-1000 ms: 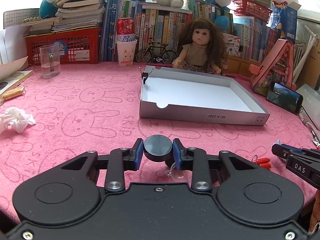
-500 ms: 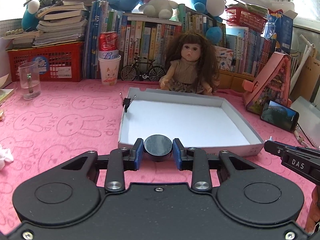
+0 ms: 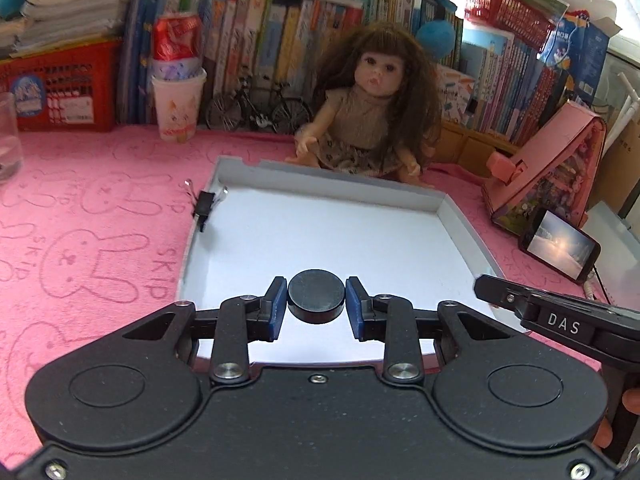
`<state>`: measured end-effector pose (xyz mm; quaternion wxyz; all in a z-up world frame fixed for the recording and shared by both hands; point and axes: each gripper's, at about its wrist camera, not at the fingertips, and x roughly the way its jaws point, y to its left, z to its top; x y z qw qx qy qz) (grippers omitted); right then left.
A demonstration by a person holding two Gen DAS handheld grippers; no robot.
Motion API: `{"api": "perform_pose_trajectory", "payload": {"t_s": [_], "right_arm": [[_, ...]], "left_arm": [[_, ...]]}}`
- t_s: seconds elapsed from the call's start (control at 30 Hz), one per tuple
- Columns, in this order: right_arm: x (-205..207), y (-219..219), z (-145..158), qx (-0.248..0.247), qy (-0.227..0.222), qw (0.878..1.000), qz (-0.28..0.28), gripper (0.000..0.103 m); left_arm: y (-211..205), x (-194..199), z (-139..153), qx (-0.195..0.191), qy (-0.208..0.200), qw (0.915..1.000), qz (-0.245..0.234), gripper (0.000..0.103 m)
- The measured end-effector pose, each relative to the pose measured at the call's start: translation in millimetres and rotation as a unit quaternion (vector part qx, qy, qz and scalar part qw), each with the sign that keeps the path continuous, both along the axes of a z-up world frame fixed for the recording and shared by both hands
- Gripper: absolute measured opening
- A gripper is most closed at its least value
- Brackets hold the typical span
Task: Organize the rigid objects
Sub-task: 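Release the black disc into the white box while the right tool releases the clip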
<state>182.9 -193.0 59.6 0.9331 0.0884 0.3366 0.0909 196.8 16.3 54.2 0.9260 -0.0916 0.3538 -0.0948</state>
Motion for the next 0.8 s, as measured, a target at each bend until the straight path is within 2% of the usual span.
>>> {"api": "perform_pose_trajectory", "payload": {"t_s": [0.13, 0.3, 0.8], "right_arm": [[25, 3, -7, 0.007, 0.045, 0.999, 0.011, 0.020], [43, 7, -18, 0.015, 0.081, 0.997, 0.014, 0.020], [55, 11, -32, -0.005, 0.104, 0.995, 0.003, 0.021]], "left_arm": [[-5, 25, -9, 0.005, 0.030, 0.9995, -0.007, 0.030], [-8, 46, -24, 0.006, 0.053, 0.9985, 0.008, 0.030], [-19, 54, -38, 0.031, 0.057, 0.9979, 0.010, 0.030]]}}
